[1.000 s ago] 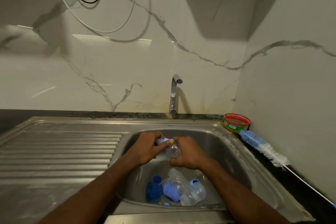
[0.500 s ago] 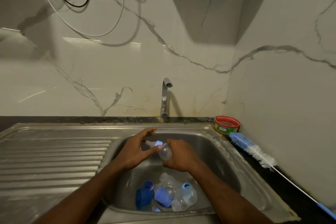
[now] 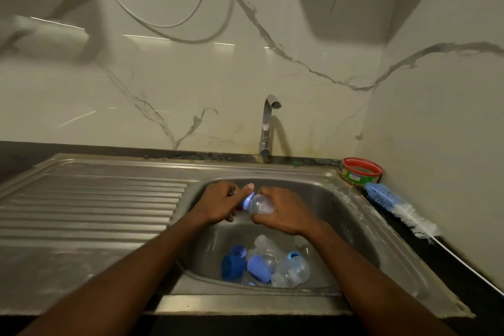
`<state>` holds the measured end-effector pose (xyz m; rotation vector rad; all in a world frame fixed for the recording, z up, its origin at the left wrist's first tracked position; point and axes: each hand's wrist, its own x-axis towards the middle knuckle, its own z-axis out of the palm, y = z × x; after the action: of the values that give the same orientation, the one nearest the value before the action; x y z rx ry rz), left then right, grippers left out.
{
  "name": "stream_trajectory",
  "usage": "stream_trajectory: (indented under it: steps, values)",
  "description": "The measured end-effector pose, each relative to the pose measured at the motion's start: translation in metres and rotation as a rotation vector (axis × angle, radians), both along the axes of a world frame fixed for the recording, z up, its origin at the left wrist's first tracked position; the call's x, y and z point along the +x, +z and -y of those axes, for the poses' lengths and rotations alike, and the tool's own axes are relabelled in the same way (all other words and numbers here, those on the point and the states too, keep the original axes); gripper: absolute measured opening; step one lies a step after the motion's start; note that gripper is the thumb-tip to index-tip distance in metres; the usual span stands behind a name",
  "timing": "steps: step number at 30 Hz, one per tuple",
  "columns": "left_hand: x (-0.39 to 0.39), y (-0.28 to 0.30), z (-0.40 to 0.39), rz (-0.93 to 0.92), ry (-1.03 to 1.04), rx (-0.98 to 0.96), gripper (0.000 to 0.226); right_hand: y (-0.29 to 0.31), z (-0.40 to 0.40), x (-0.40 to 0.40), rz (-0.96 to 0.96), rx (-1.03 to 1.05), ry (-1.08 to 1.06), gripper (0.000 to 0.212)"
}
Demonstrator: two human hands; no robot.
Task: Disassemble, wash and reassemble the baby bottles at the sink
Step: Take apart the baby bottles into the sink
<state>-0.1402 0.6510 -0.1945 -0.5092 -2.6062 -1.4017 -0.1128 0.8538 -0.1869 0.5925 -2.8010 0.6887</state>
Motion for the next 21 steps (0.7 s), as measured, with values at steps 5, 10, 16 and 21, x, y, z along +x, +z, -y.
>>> stream_trajectory:
  steps: [5, 10, 16, 21]
  values:
    - [-0.002, -0.005, -0.001, 0.103, 0.110, -0.108, 0.065, -0.004, 0.004, -0.005, -0.111, 0.185, -0.033, 0.059]
    - [0.007, -0.004, -0.005, 0.213, 0.078, -0.076, 0.065, -0.003, 0.006, -0.005, -0.085, 0.261, -0.051, 0.066]
    - [0.002, -0.004, -0.004, 0.227, 0.096, 0.064, 0.061, -0.001, 0.001, -0.002, -0.003, 0.196, -0.077, 0.061]
    - [-0.008, -0.009, 0.002, 0.097, -0.161, 0.051, 0.055, -0.002, -0.005, -0.004, -0.003, 0.160, -0.135, 0.061]
